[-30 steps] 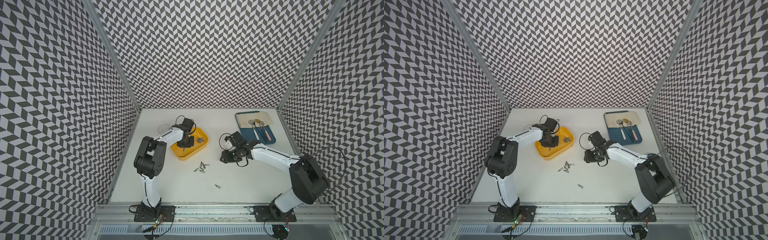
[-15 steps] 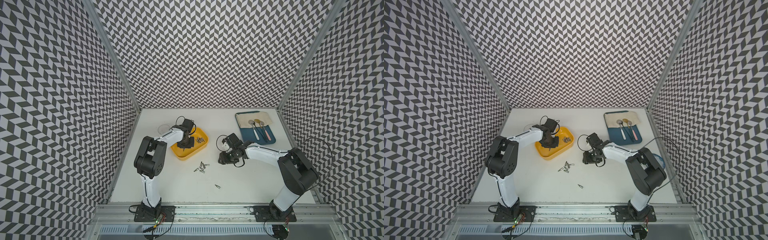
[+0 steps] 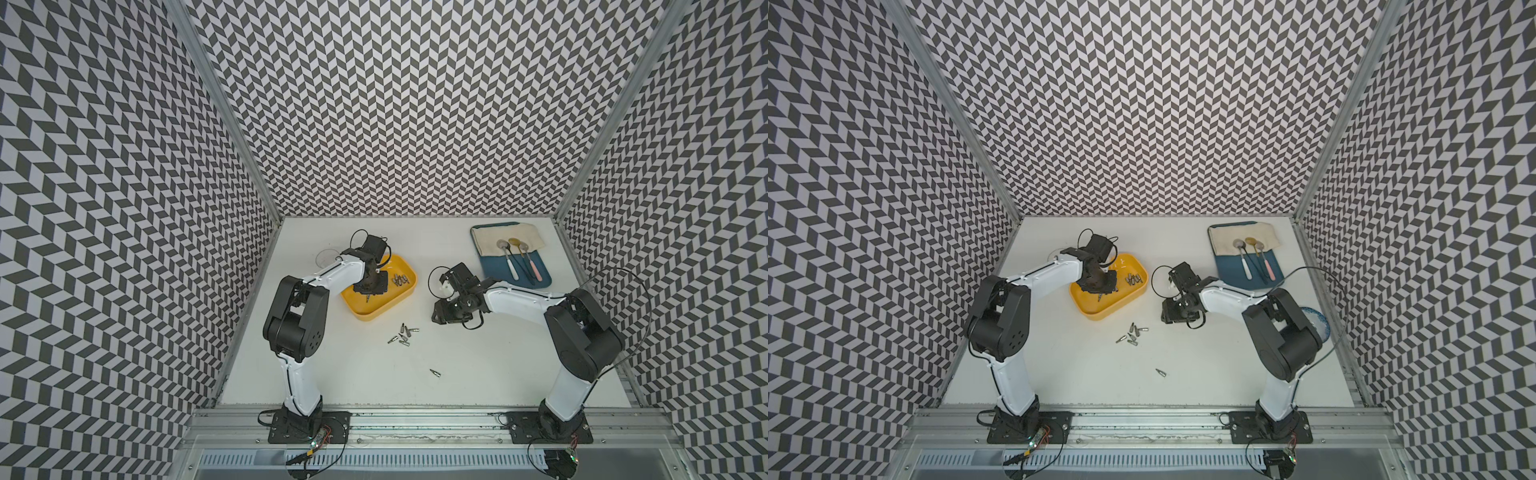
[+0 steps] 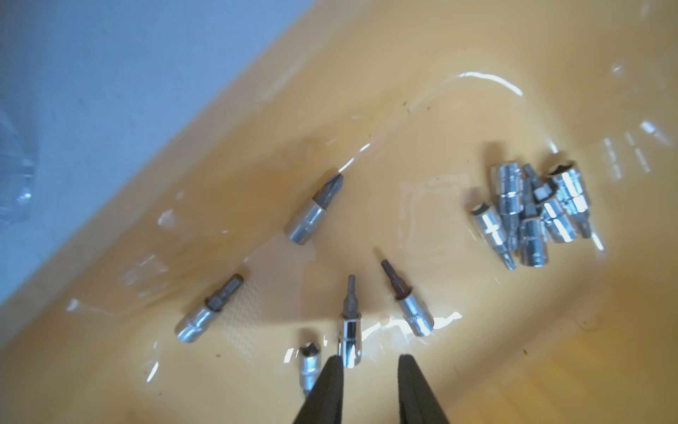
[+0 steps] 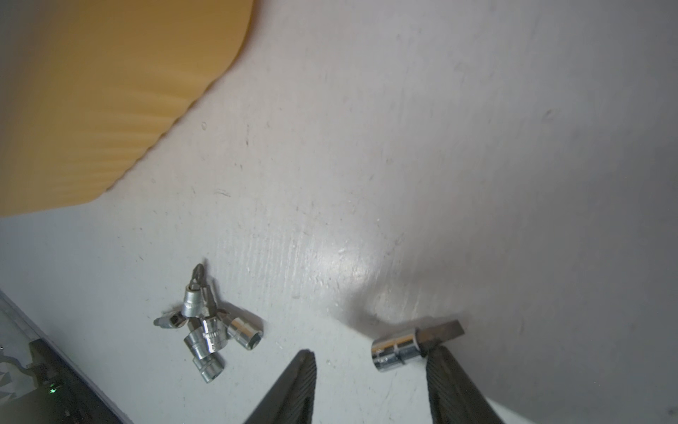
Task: Put the bit on the desktop into the storage box
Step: Place the screwdriver bit in the storage box.
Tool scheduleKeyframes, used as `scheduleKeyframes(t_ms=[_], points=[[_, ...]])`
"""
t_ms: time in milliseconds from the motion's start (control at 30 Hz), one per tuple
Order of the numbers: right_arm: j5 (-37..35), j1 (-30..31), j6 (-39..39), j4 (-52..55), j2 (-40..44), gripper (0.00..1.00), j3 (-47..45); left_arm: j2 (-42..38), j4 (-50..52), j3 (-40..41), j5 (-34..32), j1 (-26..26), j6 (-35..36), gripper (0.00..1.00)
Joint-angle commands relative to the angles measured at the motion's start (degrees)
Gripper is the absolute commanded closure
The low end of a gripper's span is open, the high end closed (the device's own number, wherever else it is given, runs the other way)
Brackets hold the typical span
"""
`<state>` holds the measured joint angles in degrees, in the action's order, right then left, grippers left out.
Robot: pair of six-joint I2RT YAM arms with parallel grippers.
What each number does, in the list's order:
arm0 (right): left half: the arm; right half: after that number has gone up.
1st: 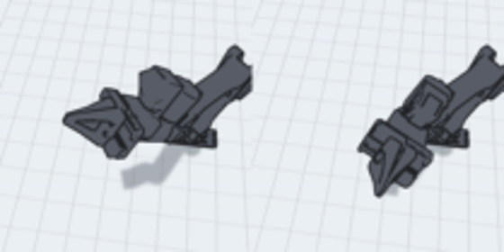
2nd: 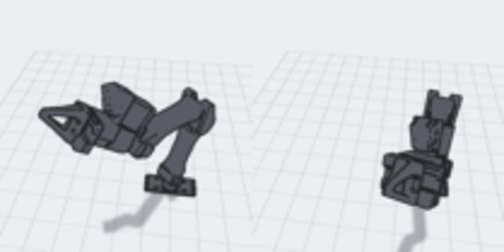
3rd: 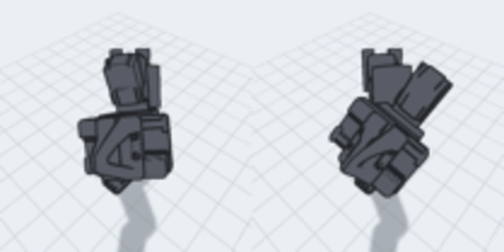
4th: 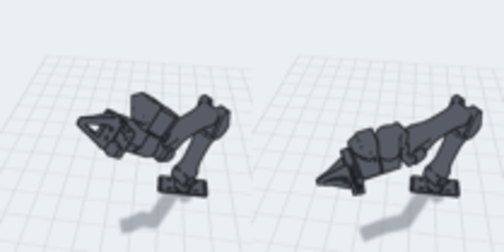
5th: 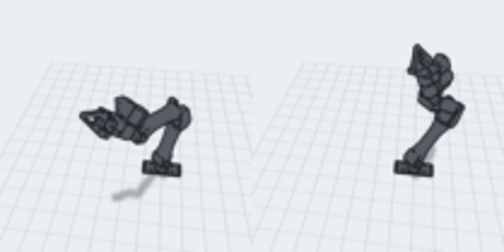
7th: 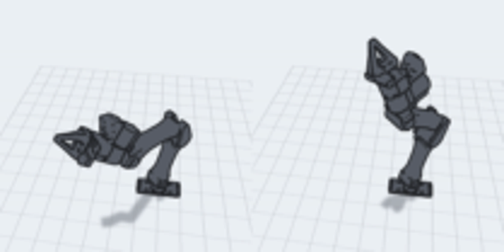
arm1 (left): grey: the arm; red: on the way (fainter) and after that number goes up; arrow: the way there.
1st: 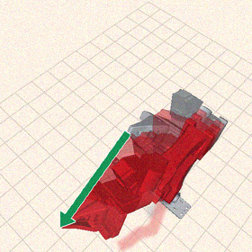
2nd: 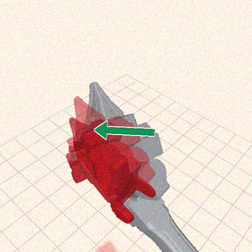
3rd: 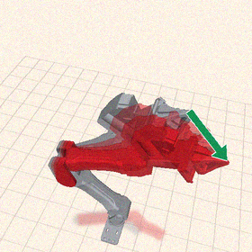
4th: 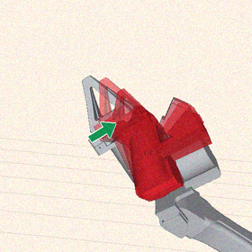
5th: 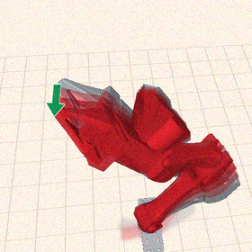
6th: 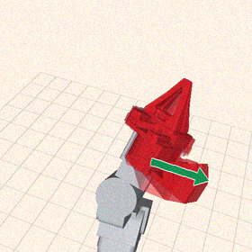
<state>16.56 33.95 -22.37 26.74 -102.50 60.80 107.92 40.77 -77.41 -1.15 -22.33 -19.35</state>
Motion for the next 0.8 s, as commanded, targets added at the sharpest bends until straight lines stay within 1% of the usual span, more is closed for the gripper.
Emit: scheduleKeyframes(t_ms=[0,100,133,333,567,733,767], points=[[-0.08,0.34,-0.31,0.83,-1.86,0.47,1.66,-4.2,1.72,-1.99,0.13,0.37,-0.16,0.7],[-0.08,0.49,-0.31,2.03,-2.81,0.47,2.84,-5.75,2.87,-2.57,-0.21,0.36,-0.16,0.69],[-6.19,0.63,2.8,2.65,-3.16,0.48,3.32,-6.29,3.18,-2.66,-0.35,0.35,-0.16,0.69],[-14.1,3.12,3.74,6.94,-5.71,0.51,6.02,-9.26,3.9,-2.1,-0.02,0.35,-0.63,0.69],[-14.29,4.46,2.69,6.9,-7.45,0.52,8.24,-12.58,4.2,-0.05,-0.07,0.31,-0.86,0.69],[-19.23,6.07,3.11,10.72,-10.76,0.53,11.99,-13.91,4.76,0.71,-0.41,0.35,-0.93,0.68],[-19.28,6.2,3.29,10.93,-11.03,0.53,12.28,-14.17,4.85,0.8,-0.4,0.37,-0.86,0.68]])
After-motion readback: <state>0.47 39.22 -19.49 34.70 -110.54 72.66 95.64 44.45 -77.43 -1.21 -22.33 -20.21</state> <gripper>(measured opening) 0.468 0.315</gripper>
